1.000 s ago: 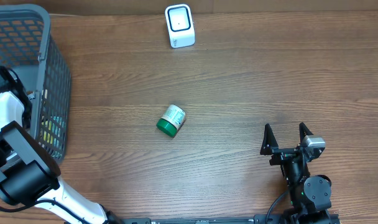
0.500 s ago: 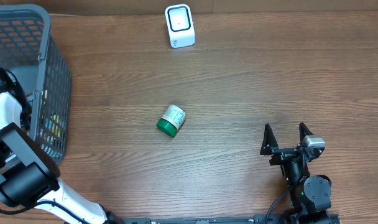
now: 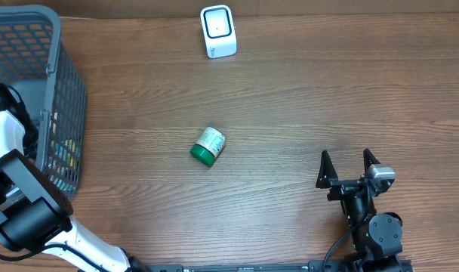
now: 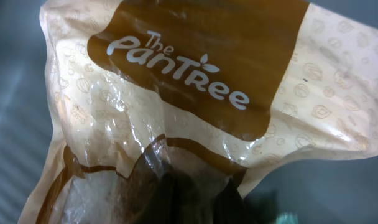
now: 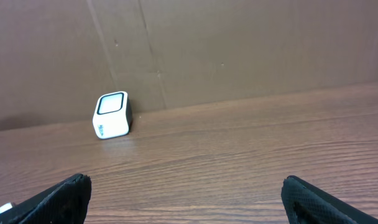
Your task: Scan the item barcode
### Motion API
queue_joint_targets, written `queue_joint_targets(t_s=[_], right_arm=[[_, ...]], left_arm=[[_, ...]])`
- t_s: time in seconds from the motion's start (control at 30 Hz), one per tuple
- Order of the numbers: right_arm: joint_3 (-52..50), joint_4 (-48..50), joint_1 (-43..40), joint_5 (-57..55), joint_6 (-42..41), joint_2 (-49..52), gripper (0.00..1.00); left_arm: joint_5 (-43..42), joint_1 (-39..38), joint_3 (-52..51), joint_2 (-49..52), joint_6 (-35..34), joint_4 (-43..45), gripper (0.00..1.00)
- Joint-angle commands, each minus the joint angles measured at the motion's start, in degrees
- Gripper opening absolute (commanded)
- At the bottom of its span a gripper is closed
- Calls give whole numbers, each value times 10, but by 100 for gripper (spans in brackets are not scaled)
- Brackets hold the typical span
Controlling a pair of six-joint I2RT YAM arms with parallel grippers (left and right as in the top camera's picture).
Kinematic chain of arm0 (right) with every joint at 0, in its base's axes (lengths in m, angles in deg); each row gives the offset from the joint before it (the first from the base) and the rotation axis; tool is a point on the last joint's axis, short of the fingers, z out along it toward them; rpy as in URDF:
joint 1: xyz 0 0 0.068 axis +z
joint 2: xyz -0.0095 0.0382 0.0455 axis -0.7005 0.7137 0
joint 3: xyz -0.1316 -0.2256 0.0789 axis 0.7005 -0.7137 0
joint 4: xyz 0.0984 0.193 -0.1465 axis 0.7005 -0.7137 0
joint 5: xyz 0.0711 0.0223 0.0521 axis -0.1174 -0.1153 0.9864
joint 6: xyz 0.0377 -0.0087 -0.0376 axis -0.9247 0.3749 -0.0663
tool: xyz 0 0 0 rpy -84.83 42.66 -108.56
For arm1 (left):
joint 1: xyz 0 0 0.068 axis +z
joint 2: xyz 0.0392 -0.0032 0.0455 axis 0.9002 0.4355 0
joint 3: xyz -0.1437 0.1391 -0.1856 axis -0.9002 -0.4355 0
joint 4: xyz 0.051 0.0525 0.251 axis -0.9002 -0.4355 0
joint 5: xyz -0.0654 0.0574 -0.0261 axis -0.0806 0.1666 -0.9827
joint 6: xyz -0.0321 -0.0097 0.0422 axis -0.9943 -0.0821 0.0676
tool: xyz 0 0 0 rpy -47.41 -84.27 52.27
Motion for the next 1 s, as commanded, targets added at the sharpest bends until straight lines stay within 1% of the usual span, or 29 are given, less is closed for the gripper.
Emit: queue_joint_targets(t_s=[0.0,0.13,0.27,0.37,0.57,0.83,0.87,0.93,0.97], right_arm=[[-6,3,0,-8,-2,0,100],[-6,3,0,-8,-3,0,100],[-6,3,0,-8,-3,0,100],[-6,3,0,-8,-3,0,100],[-6,3,0,-8,-3,0,100],[-6,3,0,-8,-3,0,100],[-6,3,0,-8,-2,0,100],[-6,3,0,-8,-3,0,100],[-6,3,0,-8,-3,0,100]], left_arm=[[-17,0,31,8,-29,-44,4],[-15,0,125,-12,-52,-122,4],[-19,0,214,-40,-53,-190,4],[-18,-4,253,-67,-52,-229,4],[-18,-5,258,-109,-63,-255,4],[-16,-4,255,-100,-63,-261,4],[-16,-3,254,-96,-63,-259,12],[-15,-1,250,-86,-63,-257,49],[-13,1,249,-80,-63,-256,60]])
